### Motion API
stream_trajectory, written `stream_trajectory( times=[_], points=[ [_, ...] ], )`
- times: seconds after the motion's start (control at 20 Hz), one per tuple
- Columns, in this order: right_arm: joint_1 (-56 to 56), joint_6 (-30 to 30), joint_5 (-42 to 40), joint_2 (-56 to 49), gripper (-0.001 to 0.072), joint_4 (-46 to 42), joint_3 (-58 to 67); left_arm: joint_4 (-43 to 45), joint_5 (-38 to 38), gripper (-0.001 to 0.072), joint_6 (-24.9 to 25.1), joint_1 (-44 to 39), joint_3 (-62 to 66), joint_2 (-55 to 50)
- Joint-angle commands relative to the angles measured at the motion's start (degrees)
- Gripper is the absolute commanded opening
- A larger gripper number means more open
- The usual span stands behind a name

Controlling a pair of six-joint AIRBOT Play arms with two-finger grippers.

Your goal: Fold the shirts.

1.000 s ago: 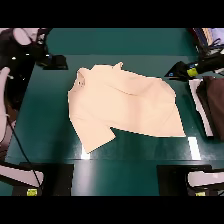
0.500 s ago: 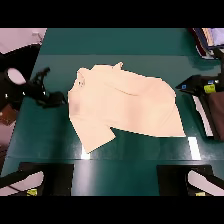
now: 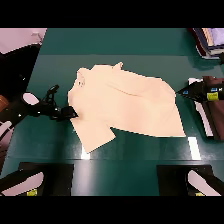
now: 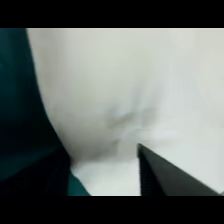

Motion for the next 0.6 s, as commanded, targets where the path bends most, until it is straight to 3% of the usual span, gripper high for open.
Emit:
stream_trajectory(
  times=[0.0,0.05,0.35,0.4,0.55],
  points=[
    [-0.94,0.07,1.29,0.37,0.0411,-0.72,-0.2,-0.79,3.32,0.0119,0.46,-2.43,0.17,0.0],
    [-2.19,0.07,2.51,0.37,0.0411,-1.42,-0.2,-0.74,2.71,0.0025,0.44,-2.43,1.22,0.0],
    [-15.87,6.12,10.36,1.7,0.0422,-24.11,-5.07,-0.63,-4.52,0.0025,0.68,-2.43,9.35,0.13],
    [-18.93,6.16,10.1,2.34,0.0515,-23.98,-8.98,-0.83,-4.61,0.0024,0.94,-2.43,9.6,0.13],
    [-24.52,6.21,6.64,3.76,0.0531,-20.85,-21.57,-0.85,-4.42,0.0025,0.96,-2.45,9.62,0.11]
  ],
)
